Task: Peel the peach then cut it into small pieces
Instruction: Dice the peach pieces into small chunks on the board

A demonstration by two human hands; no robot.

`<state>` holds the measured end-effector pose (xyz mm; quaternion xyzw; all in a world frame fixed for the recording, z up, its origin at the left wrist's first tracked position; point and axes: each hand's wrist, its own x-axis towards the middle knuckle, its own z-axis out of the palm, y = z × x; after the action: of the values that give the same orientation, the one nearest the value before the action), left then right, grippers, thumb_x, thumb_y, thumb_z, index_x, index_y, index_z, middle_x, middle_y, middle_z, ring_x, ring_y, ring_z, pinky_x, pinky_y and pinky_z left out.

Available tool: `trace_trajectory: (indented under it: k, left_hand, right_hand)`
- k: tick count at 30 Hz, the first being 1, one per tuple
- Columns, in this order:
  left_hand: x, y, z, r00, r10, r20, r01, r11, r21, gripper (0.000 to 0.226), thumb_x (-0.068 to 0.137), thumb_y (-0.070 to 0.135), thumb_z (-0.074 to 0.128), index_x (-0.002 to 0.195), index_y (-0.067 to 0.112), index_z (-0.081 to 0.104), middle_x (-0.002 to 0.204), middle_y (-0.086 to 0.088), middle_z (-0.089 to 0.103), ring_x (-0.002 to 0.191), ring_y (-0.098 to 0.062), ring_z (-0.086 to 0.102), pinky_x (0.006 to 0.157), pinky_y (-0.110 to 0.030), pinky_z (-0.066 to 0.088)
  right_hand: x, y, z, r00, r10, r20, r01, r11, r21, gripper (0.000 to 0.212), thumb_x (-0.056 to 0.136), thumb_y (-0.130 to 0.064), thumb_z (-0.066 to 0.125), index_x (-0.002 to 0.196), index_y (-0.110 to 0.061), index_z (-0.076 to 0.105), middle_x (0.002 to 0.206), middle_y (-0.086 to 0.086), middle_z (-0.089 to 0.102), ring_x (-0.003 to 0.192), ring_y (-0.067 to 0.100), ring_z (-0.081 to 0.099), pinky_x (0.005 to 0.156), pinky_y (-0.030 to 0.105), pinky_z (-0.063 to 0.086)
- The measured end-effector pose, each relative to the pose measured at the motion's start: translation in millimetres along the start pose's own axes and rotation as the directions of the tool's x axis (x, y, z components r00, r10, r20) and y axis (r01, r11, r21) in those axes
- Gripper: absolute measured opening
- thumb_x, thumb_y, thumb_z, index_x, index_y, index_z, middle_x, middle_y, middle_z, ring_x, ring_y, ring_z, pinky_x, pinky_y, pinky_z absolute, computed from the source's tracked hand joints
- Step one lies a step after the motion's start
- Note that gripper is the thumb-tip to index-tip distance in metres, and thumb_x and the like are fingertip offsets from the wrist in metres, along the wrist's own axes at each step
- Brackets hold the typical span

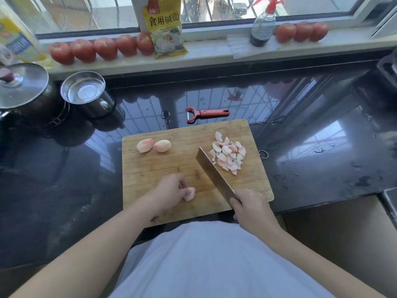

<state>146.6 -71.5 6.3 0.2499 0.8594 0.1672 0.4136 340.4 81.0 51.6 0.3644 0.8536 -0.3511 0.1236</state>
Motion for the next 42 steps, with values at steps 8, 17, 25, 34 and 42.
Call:
trace_trajectory:
  k: [8,17,25,34,42]
  left_hand:
    - [-12.0,6.3,21.4,0.946,-0.311,-0.092,0.272,0.914,-0.3,0.032,0.095,0.048,0.064,0.093,0.018,0.055,0.092,-0.006,0.071,0.076,-0.027,0.073,0.074,-0.042,0.059]
    - [-9.0,21.5,33.2,0.918,-0.384,0.103,0.334,0.603,-0.725,0.029,0.099,0.03,0.068,0.1,0.001,0.068,0.09,-0.018,0.076,0.071,-0.028,0.078,0.065,-0.035,0.064]
    - [-2.7,14.3,43.1,0.927,-0.354,0.121,0.309,0.542,-0.781,0.025,0.101,0.026,0.066,0.114,0.005,0.063,0.091,-0.014,0.079,0.082,-0.023,0.079,0.074,-0.037,0.066]
    - [-2.4,23.1,54.1,0.938,-0.327,0.11,0.268,0.488,-0.831,0.027,0.101,0.023,0.067,0.111,-0.002,0.062,0.092,-0.016,0.078,0.082,-0.029,0.079,0.076,-0.041,0.066]
    - [-4.8,23.4,52.1,0.944,-0.312,0.111,0.253,0.462,-0.85,0.025,0.099,0.019,0.069,0.11,-0.002,0.061,0.096,-0.02,0.078,0.087,-0.032,0.078,0.08,-0.044,0.065]
  right_hand:
    - [1.0,-3.9,2.0,0.985,-0.157,0.066,0.162,0.983,-0.088,0.031,0.1,-0.014,0.05,0.069,-0.019,0.048,0.073,-0.005,0.054,0.072,0.021,0.061,0.064,0.036,0.049]
    - [6.1,-3.2,9.1,0.963,-0.248,0.104,0.262,0.952,-0.157,0.039,0.096,-0.011,0.051,0.064,-0.025,0.034,0.069,-0.01,0.043,0.074,0.021,0.05,0.067,0.035,0.04]
    - [9.1,2.0,12.8,0.957,-0.284,0.064,0.291,0.942,-0.165,0.026,0.096,-0.011,0.052,0.072,-0.017,0.044,0.07,-0.006,0.045,0.073,0.022,0.051,0.064,0.034,0.037]
    - [9.5,13.2,18.8,0.897,-0.44,-0.05,0.406,0.863,-0.302,0.014,0.081,-0.011,0.055,0.067,-0.011,0.056,0.063,0.003,0.049,0.048,0.033,0.049,0.043,0.036,0.041]
    - [3.4,27.7,11.1,0.883,-0.47,0.007,0.445,0.83,-0.336,0.009,0.076,-0.003,0.061,0.073,-0.011,0.063,0.064,-0.002,0.043,0.043,0.03,0.046,0.035,0.035,0.04]
